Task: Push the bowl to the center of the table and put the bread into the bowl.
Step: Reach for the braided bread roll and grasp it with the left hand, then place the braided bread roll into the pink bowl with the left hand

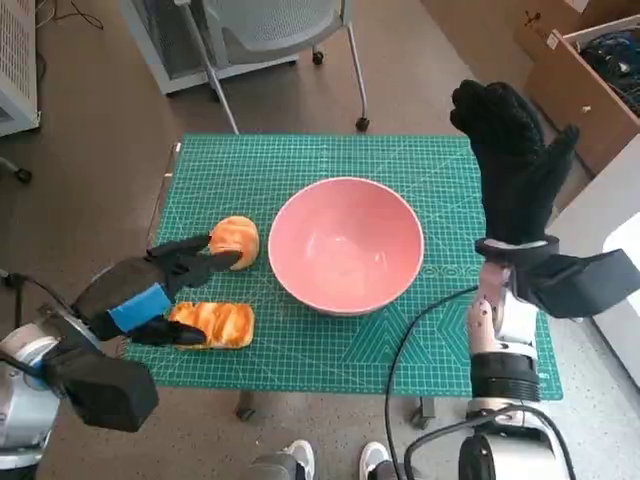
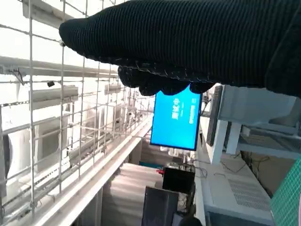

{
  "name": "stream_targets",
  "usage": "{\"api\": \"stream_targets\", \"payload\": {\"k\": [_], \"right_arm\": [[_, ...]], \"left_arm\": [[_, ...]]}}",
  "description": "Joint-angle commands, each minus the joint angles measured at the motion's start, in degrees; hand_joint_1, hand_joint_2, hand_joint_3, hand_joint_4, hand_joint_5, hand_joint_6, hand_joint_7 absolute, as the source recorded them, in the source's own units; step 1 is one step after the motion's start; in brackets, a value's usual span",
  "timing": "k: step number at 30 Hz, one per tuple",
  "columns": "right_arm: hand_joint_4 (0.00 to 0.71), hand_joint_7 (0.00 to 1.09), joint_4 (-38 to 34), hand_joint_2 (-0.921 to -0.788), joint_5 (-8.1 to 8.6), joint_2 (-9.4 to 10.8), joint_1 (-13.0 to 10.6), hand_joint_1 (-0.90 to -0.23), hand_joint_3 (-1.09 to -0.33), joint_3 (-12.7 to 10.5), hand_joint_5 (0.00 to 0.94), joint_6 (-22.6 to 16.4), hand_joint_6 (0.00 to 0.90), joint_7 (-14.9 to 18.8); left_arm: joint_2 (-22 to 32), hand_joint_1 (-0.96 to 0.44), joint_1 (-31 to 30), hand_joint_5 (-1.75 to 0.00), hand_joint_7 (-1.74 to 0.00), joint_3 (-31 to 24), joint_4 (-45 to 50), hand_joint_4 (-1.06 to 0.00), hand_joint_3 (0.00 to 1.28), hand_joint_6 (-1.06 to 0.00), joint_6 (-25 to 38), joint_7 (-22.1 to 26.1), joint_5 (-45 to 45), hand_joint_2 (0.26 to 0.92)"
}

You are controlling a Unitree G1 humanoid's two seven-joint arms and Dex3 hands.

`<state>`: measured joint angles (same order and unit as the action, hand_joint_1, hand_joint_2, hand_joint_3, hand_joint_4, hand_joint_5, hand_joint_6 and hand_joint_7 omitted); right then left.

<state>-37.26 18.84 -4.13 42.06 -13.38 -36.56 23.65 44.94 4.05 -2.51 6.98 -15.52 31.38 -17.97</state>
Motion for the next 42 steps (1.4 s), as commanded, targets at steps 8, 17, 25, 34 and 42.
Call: {"api": "stream_targets", "payload": {"k": [8,17,25,34,42], "right_arm": [[0.234,0.38,0.3,-0.921,-0.05,-0.4,-0.7,-0.626,-0.747,0.2,0.003,1.0,0.121,0.0],[0.234,0.38,1.2,-0.921,-0.14,-0.8,-1.2,-0.624,-0.748,0.2,0.002,1.3,0.115,0.0],[0.233,0.39,1.6,-0.921,0.12,-1.0,-1.3,-0.620,-0.750,0.0,0.001,2.1,0.112,0.0],[0.233,0.39,2.3,-0.921,0.04,-0.7,-1.6,-0.619,-0.748,0.2,0.001,2.3,0.110,-0.1],[0.233,0.39,2.6,-0.921,0.27,-0.8,-1.7,-0.618,-0.749,0.2,0.000,2.7,0.104,0.3]], "left_arm": [[-0.2,-0.43,2.7,0.00,-0.03,5.9,-5.4,-0.19,0.00,-0.35,3.3,3.1,-1.7,0.841],[-1.0,-0.33,4.6,0.00,-0.02,10.2,-9.4,-0.19,0.00,-0.35,7.0,4.8,-3.4,0.815],[-2.0,-0.15,5.3,-0.03,-0.05,13.0,-9.8,-0.27,0.00,-0.44,11.7,5.4,-4.7,0.805],[-1.4,-0.11,5.1,-0.50,-0.86,14.0,-11.8,-0.67,0.07,-0.64,6.0,-0.2,-7.7,0.896],[0.2,0.00,4.5,-1.30,-0.93,9.3,-5.3,-0.65,0.07,-0.71,4.0,1.6,-1.7,0.919]]}}
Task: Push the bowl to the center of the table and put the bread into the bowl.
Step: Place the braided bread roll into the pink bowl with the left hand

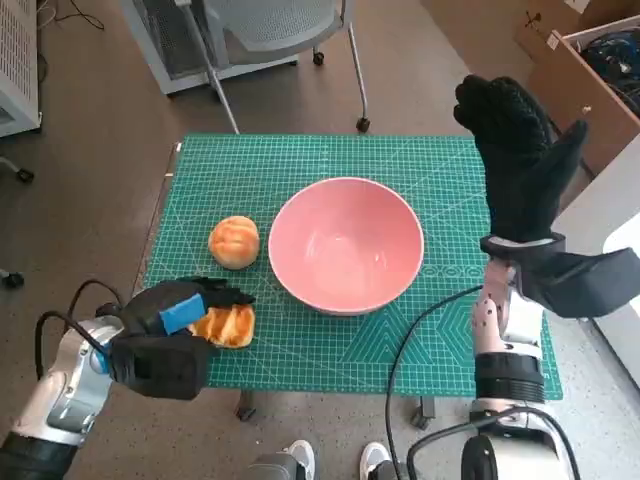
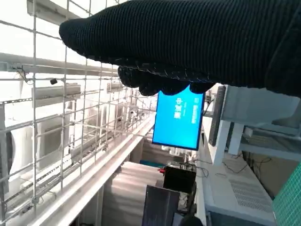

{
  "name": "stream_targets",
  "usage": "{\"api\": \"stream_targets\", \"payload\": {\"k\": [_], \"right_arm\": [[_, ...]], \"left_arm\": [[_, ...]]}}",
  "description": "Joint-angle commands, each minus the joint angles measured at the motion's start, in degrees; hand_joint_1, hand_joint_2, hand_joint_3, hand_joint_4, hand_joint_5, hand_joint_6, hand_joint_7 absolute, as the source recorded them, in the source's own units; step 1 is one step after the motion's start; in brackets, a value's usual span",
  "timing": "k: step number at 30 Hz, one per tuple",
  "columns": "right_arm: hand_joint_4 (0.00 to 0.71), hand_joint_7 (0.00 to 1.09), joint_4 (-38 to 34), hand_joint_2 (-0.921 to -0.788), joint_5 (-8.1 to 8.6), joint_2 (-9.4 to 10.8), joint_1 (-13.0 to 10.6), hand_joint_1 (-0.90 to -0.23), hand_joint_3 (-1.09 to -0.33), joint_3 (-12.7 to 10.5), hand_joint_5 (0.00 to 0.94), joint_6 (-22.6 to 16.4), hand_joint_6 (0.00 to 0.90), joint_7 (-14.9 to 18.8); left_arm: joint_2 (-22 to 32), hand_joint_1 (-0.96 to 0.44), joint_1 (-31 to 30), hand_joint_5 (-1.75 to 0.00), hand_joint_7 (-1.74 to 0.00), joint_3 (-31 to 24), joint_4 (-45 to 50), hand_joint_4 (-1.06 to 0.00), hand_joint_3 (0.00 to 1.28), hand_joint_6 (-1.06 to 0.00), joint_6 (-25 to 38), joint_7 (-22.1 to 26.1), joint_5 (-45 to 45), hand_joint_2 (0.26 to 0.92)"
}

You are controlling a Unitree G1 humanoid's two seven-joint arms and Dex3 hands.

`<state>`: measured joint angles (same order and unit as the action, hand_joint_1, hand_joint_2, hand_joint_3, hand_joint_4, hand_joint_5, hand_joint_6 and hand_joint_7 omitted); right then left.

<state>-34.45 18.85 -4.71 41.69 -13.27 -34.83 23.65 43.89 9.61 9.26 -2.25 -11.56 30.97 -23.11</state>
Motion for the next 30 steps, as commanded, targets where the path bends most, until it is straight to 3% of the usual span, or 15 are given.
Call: {"api": "stream_targets", "payload": {"k": [1,5,12,18,22,30], "right_arm": [[0.232,0.39,-0.3,-0.921,0.30,-0.2,-1.3,-0.619,-0.749,0.1,0.000,0.9,0.103,0.4],[0.233,0.39,-0.7,-0.921,0.42,-0.2,-1.2,-0.620,-0.749,0.1,0.000,0.7,0.102,0.7],[0.233,0.39,-1.3,-0.921,0.63,-0.1,-1.0,-0.620,-0.749,0.0,0.000,0.6,0.101,1.1],[0.232,0.39,-2.1,-0.921,1.16,-0.2,-0.6,-0.619,-0.749,-0.3,0.000,0.4,0.099,1.8],[0.233,0.40,-2.6,-0.921,1.58,-0.5,-0.8,-0.618,-0.750,-0.4,0.000,0.0,0.101,2.5],[0.231,0.41,-1.2,-0.921,1.87,-0.9,-1.8,-0.617,-0.753,-0.7,0.000,0.2,0.101,2.7]], "left_arm": [[1.3,0.00,-1.0,-1.33,-0.91,-3.3,5.3,-0.64,0.07,-0.72,0.6,2.4,4.4,0.919],[1.4,0.00,-0.9,-1.39,-0.88,-6.4,10.4,-0.62,0.07,-0.74,2.2,3.5,7.5,0.917],[0.8,0.00,1.4,-1.24,-1.03,-11.4,17.4,-0.65,0.05,-0.73,4.4,3.9,12.7,0.917],[-1.0,0.00,7.3,-1.15,-1.09,-13.2,20.6,-0.68,0.04,-0.73,6.8,2.7,16.1,0.914],[-6.2,0.00,17.2,-1.09,-1.09,-10.3,20.1,-0.71,0.02,-0.75,8.2,-0.6,15.5,0.908],[-13.1,0.00,26.3,-1.11,-1.07,-3.8,13.7,-0.71,0.02,-0.76,6.6,-3.5,11.6,0.907]]}}
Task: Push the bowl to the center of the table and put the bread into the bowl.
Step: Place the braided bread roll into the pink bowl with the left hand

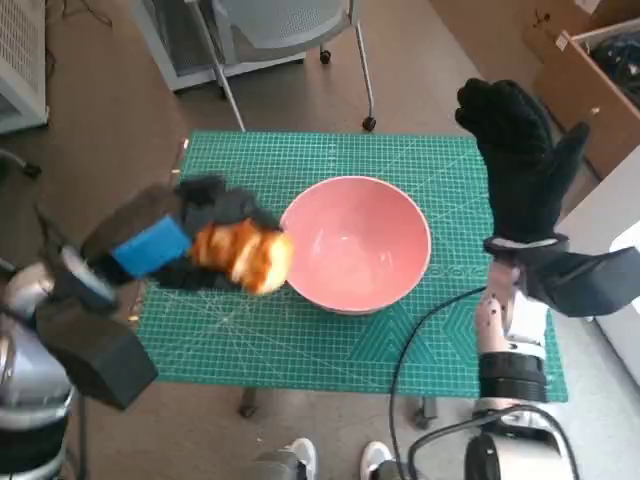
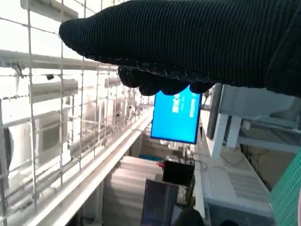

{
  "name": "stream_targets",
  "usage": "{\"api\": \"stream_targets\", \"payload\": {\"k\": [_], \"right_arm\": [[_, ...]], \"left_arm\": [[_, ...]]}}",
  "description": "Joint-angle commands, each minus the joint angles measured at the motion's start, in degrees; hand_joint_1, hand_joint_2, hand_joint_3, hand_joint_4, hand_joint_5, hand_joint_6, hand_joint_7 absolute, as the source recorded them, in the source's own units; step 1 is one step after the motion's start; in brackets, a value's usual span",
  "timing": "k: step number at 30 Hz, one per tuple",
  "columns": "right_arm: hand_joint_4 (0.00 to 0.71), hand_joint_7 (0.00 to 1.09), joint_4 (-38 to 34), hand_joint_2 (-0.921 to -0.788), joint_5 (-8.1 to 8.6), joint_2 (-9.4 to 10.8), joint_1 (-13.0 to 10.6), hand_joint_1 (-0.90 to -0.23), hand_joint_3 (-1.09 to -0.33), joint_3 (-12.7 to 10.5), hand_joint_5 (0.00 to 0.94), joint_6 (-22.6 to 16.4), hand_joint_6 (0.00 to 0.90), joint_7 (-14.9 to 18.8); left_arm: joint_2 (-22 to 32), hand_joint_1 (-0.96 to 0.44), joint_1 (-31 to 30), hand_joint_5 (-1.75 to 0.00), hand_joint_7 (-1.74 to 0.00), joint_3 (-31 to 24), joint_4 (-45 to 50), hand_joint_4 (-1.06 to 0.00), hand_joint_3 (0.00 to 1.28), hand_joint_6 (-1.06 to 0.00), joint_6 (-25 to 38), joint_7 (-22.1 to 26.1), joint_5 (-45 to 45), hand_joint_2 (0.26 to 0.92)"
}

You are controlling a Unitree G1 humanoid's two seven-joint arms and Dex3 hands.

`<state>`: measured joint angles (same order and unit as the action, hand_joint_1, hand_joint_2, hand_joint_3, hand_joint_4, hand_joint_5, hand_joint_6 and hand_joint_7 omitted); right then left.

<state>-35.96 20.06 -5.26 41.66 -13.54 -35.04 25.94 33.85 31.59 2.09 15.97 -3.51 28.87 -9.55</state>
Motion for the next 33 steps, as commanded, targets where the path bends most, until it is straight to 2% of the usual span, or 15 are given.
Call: {"api": "stream_targets", "payload": {"k": [1,8,18,20,21,22,23,24,26,29,33], "right_arm": [[0.231,0.41,0.6,-0.921,0.75,-0.5,-1.9,-0.618,-0.754,-0.5,0.000,0.5,0.100,0.4],[0.228,0.41,3.5,-0.921,1.13,-0.9,-3.5,-0.633,-0.760,-0.8,0.000,1.4,0.086,-0.2],[0.232,0.43,6.5,-0.921,1.09,-1.0,-5.8,-0.643,-0.751,-1.6,0.002,1.8,0.070,-1.2],[0.233,0.43,6.9,-0.921,0.89,-1.0,-6.2,-0.644,-0.750,-1.7,0.003,1.8,0.069,-1.5],[0.234,0.43,7.1,-0.921,0.81,-1.0,-6.3,-0.643,-0.749,-1.7,0.003,1.7,0.069,-1.6],[0.234,0.43,7.2,-0.921,0.75,-1.0,-6.5,-0.643,-0.748,-1.8,0.003,1.7,0.069,-1.7],[0.235,0.43,7.3,-0.921,0.72,-1.0,-6.6,-0.640,-0.747,-1.8,0.003,1.7,0.068,-1.8],[0.235,0.43,7.3,-0.921,0.73,-1.1,-6.7,-0.639,-0.746,-1.9,0.003,1.7,0.068,-2.0],[0.234,0.43,7.5,-0.921,0.70,-1.0,-6.8,-0.637,-0.745,-1.9,0.003,1.8,0.068,-2.2],[0.234,0.43,7.8,-0.921,0.71,-1.0,-7.0,-0.635,-0.744,-2.0,0.002,1.9,0.067,-2.5],[0.233,0.44,7.9,-0.921,0.78,-1.0,-7.1,-0.634,-0.743,-2.0,0.002,2.1,0.066,-2.8]], "left_arm": [[-3.8,0.00,5.3,-1.11,-1.07,4.1,-6.2,-0.71,0.02,-0.76,-2.2,-1.6,-2.2,0.907],[-8.1,0.00,12.1,-1.13,-1.13,9.3,-22.3,-0.67,0.04,-0.71,-9.2,-2.7,-5.1,0.919],[-13.1,0.00,17.9,-1.20,-1.17,12.3,-40.3,-0.65,0.08,-0.64,-15.5,-2.7,-5.7,0.920],[-13.7,0.00,18.2,-1.27,-1.25,12.4,-42.5,-0.58,0.14,-0.56,-15.5,-1.7,-5.2,0.921],[-13.9,-0.02,18.3,-1.03,-1.06,12.5,-43.3,-0.47,0.15,-0.45,-15.5,-1.2,-5.0,0.892],[-13.9,-0.03,18.2,-0.91,-0.97,12.7,-43.8,-0.44,0.15,-0.43,-15.0,-0.3,-5.0,0.885],[-13.9,-0.07,18.2,-0.63,-0.78,12.9,-44.2,-0.33,0.12,-0.32,-14.7,0.2,-5.0,0.866],[-13.7,-0.09,18.2,-0.42,-0.65,13.3,-44.3,-0.26,0.10,-0.26,-13.7,1.2,-5.4,0.857],[-13.2,-0.15,18.4,-0.22,-0.51,13.7,-44.1,-0.14,0.07,-0.14,-12.2,2.8,-5.8,0.832],[-12.7,-0.24,18.8,-0.07,-0.40,13.9,-43.6,-0.04,0.05,-0.05,-10.5,4.2,-6.5,0.808],[-11.9,-0.33,18.6,-0.01,-0.36,14.3,-42.5,-0.01,0.03,-0.02,-9.2,4.3,-8.2,0.802]]}}
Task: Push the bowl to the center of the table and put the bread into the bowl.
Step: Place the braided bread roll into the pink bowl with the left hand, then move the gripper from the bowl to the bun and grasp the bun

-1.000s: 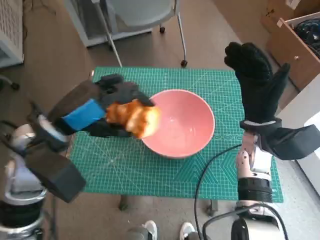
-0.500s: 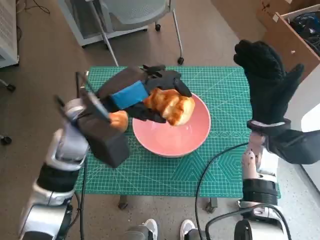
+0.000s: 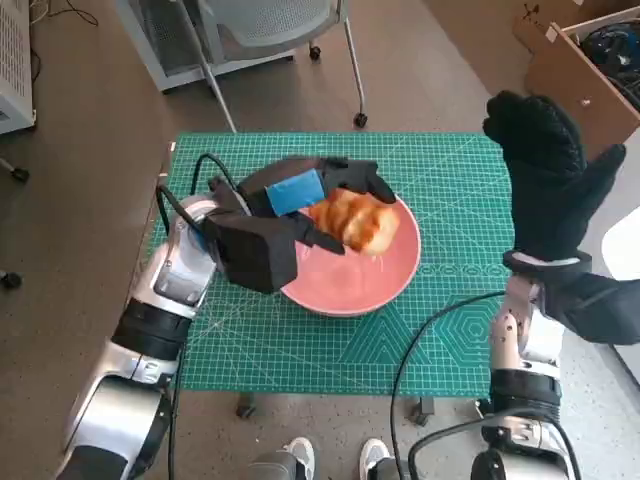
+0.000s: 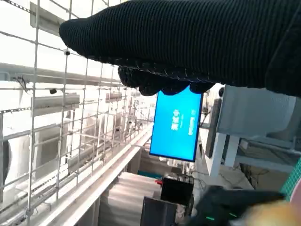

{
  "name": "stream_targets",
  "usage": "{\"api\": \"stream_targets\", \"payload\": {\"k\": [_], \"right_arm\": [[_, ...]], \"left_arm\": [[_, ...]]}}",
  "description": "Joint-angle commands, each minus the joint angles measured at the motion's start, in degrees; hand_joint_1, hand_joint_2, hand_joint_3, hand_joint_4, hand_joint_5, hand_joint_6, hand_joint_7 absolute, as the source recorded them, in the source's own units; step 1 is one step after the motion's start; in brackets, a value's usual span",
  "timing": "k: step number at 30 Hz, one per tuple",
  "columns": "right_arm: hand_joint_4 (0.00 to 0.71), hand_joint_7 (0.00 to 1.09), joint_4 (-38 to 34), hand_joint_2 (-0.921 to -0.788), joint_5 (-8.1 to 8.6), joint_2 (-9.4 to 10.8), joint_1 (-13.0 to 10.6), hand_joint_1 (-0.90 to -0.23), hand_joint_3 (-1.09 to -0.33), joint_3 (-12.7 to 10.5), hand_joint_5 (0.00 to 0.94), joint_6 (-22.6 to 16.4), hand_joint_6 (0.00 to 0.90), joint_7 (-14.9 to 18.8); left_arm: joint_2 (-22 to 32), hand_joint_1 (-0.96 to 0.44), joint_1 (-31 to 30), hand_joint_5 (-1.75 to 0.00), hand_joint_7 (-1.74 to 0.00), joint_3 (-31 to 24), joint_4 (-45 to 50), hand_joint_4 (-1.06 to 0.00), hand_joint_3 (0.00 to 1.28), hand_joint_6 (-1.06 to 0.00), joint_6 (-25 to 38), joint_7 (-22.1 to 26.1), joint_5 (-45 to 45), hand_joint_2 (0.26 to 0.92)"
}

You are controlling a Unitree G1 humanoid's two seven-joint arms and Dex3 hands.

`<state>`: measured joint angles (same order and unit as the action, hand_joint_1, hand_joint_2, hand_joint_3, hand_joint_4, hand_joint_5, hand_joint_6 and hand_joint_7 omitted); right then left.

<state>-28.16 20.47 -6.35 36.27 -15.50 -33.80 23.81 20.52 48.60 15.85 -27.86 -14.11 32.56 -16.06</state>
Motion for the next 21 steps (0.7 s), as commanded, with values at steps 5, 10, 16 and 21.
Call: {"api": "stream_targets", "payload": {"k": [5,10,16,21], "right_arm": [[0.234,0.44,0.1,-0.921,0.04,0.3,-1.6,-0.631,-0.741,0.1,0.002,0.7,0.067,-1.0],[0.234,0.44,0.0,-0.921,-0.31,0.5,-1.5,-0.630,-0.742,0.4,0.002,0.4,0.067,-1.3],[0.231,0.45,0.0,-0.921,-0.83,0.7,-1.4,-0.629,-0.743,0.9,0.000,0.3,0.066,-1.8],[0.232,0.45,0.1,-0.921,-0.75,0.8,-1.5,-0.628,-0.744,1.2,0.001,0.4,0.067,-1.9]], "left_arm": [[1.8,-0.40,0.9,0.00,-0.35,0.5,2.1,0.00,0.03,0.00,1.3,-0.2,-2.9,0.805],[2.4,-0.46,0.2,0.00,-0.33,0.3,2.4,0.00,0.03,0.00,-0.5,-1.6,-3.3,0.813],[3.6,-0.51,-1.2,0.00,-0.33,-0.9,4.2,0.00,0.02,0.00,-2.4,-2.8,-2.8,0.824],[6.4,-0.54,-2.9,0.00,-0.33,-3.4,8.0,0.00,0.02,0.00,-2.8,-2.1,-1.3,0.829]]}}
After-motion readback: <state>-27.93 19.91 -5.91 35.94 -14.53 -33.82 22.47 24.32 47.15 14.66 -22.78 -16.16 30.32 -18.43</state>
